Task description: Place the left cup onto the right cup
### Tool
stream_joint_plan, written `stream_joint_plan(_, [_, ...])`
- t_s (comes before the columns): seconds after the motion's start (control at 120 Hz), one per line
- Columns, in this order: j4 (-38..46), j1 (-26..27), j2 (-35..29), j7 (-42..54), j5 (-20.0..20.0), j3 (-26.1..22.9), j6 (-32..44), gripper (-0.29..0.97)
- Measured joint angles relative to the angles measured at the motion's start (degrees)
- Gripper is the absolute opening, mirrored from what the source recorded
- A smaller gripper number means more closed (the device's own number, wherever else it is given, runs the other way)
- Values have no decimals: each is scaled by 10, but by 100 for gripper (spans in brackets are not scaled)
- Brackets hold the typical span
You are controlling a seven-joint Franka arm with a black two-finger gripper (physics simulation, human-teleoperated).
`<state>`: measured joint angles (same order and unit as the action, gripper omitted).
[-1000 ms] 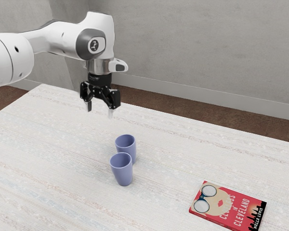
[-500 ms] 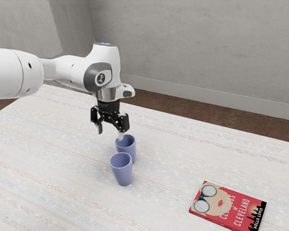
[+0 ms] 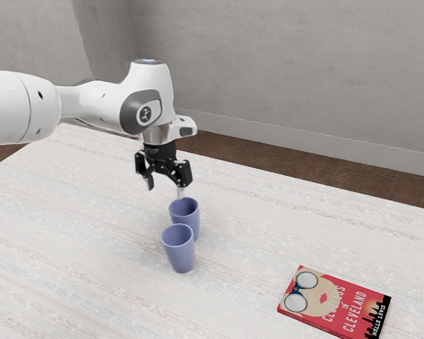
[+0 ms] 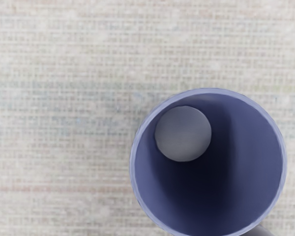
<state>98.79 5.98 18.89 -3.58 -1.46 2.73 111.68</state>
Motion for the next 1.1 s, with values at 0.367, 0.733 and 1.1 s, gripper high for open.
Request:
stream_joint_plan(0.367, [-4,-9,38,3,-10,-1,13,68])
stream_joint_plan(0.733, [-12,-15,55,6,-11,-1,36,68])
stream_joint_plan(1.1, [-14,-19,79,7,-12,-1,57,68])
